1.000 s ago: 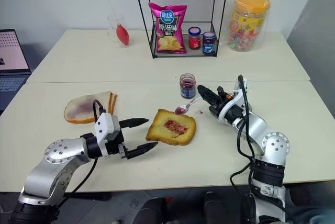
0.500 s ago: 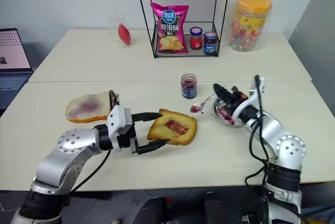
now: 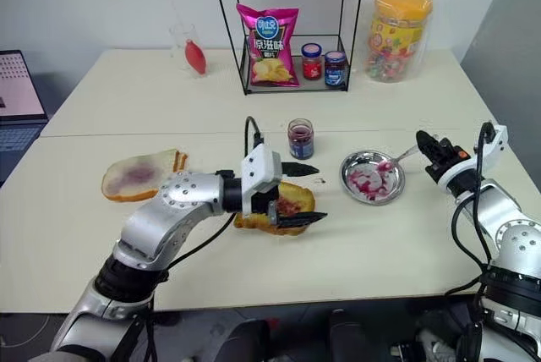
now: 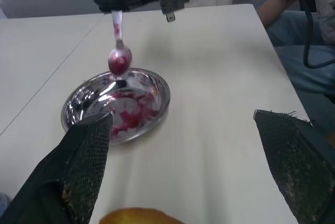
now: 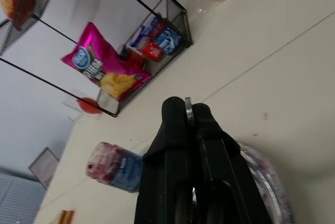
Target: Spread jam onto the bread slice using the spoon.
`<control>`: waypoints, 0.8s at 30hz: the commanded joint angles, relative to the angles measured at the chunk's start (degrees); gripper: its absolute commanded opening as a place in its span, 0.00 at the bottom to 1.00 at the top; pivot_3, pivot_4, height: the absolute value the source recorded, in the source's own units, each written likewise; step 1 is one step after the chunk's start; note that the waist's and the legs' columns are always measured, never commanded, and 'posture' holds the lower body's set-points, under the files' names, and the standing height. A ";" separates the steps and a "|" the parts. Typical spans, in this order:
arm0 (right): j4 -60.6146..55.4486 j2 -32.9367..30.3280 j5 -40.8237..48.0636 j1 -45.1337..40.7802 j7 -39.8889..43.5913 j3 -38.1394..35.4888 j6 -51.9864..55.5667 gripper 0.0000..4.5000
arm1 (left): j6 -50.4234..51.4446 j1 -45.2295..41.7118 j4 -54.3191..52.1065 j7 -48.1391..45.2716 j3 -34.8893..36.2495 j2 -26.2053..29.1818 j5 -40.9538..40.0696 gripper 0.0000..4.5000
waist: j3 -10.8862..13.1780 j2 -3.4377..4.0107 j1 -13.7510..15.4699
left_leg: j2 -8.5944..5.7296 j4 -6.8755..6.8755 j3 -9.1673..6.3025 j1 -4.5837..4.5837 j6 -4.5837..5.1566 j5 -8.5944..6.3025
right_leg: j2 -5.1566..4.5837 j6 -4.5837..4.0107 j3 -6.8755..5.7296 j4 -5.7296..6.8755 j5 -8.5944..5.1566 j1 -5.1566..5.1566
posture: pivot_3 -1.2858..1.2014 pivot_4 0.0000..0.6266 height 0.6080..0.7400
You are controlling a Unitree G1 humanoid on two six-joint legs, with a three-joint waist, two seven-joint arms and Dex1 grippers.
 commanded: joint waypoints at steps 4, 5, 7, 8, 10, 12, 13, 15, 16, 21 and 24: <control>4.37 0.26 -7.79 -1.99 7.26 1.09 -3.48 0.02 | -0.47 -3.34 1.41 1.14 -1.53 -2.83 2.35 1.00 | 0.00 0.01 0.03 | -0.01 0.00 0.04 -0.01 0.00 0.00 | -0.01 0.01 0.03 -0.03 0.00 0.00 | 0.52 0.24 1.00; 4.63 0.54 -8.73 -2.09 7.98 1.55 -3.71 0.02 | -0.21 -3.35 1.36 1.26 -1.63 -3.08 2.40 1.00 | 0.00 0.01 0.06 | -0.01 -0.01 0.03 -0.01 0.00 0.00 | -0.01 0.01 0.03 -0.03 0.00 0.00 | 0.52 0.24 1.00; 6.40 1.55 -12.37 -2.58 8.48 2.54 -6.05 0.02 | -0.35 -2.91 1.27 1.37 -2.12 -3.38 2.94 1.00 | 0.00 0.01 0.07 | 0.00 -0.01 0.02 -0.02 0.00 0.00 | -0.01 0.01 0.02 -0.03 0.00 -0.01 | 0.52 0.24 1.00; 7.06 2.10 -13.26 -2.78 8.84 2.53 -6.88 0.02 | -0.45 -2.70 1.29 1.38 -2.30 -3.47 3.17 1.00 | 0.00 0.01 0.03 | 0.00 0.00 0.02 -0.02 0.00 0.00 | -0.01 0.01 0.02 -0.03 0.00 -0.01 | 0.52 0.24 1.00; 7.60 2.46 -15.22 -2.82 9.48 2.69 -7.64 0.06 | -0.21 -2.40 1.04 1.14 -2.41 -3.47 3.23 1.00 | 0.00 0.01 0.07 | -0.01 0.01 0.02 0.00 0.00 0.00 | -0.01 0.01 0.02 0.00 0.01 0.00 | 0.52 0.24 1.00; 7.67 2.75 -16.76 -2.87 10.47 2.63 -8.36 0.13 | 0.14 -2.11 0.66 0.70 -2.43 -3.34 2.98 1.00 | 0.00 0.01 0.12 | -0.01 0.02 0.01 0.00 0.00 0.00 | -0.01 0.01 0.02 0.01 0.01 0.00 | 0.52 0.24 1.00; 7.78 2.81 -17.64 -2.90 10.80 2.73 -8.75 0.17 | 0.33 -1.96 0.51 0.43 -2.46 -3.22 2.81 1.00 | 0.00 0.01 0.16 | -0.01 0.02 0.01 0.00 0.00 0.00 | -0.01 0.01 0.02 0.01 0.01 0.00 | 0.52 0.24 1.00; 7.89 2.99 -18.82 -2.99 11.48 2.69 -9.31 0.26 | 0.39 -1.71 0.42 0.14 -2.46 -3.00 2.75 1.00 | 0.00 0.01 0.16 | -0.02 0.02 0.02 -0.01 0.00 0.00 | -0.02 0.01 0.02 0.00 0.01 0.00 | 0.52 0.24 1.00; 7.74 2.96 -19.31 -2.91 11.81 2.70 -9.34 0.31 | 0.44 -1.57 0.29 0.07 -2.45 -2.90 2.78 1.00 | 0.00 0.01 0.16 | -0.02 0.02 0.02 -0.01 0.00 0.00 | -0.02 0.01 0.03 -0.01 0.01 0.00 | 0.52 0.24 1.00; 7.06 2.72 -22.62 -2.58 12.20 2.57 -10.51 0.52 | 0.50 -1.13 0.15 -0.29 -2.14 -2.72 3.02 1.00 | 0.00 0.02 0.16 | -0.01 0.02 0.00 -0.01 0.00 0.00 | -0.02 0.01 0.01 0.01 0.01 0.00 | 0.52 0.24 1.00; 6.51 2.25 -24.22 -1.92 13.20 2.97 -10.31 0.62 | 0.46 -0.80 -0.12 -0.56 -1.87 -2.77 2.60 1.00 | 0.00 0.02 0.15 | -0.02 0.04 0.01 0.00 0.00 0.00 | -0.02 0.03 0.02 0.02 0.02 0.02 | 0.52 0.24 1.00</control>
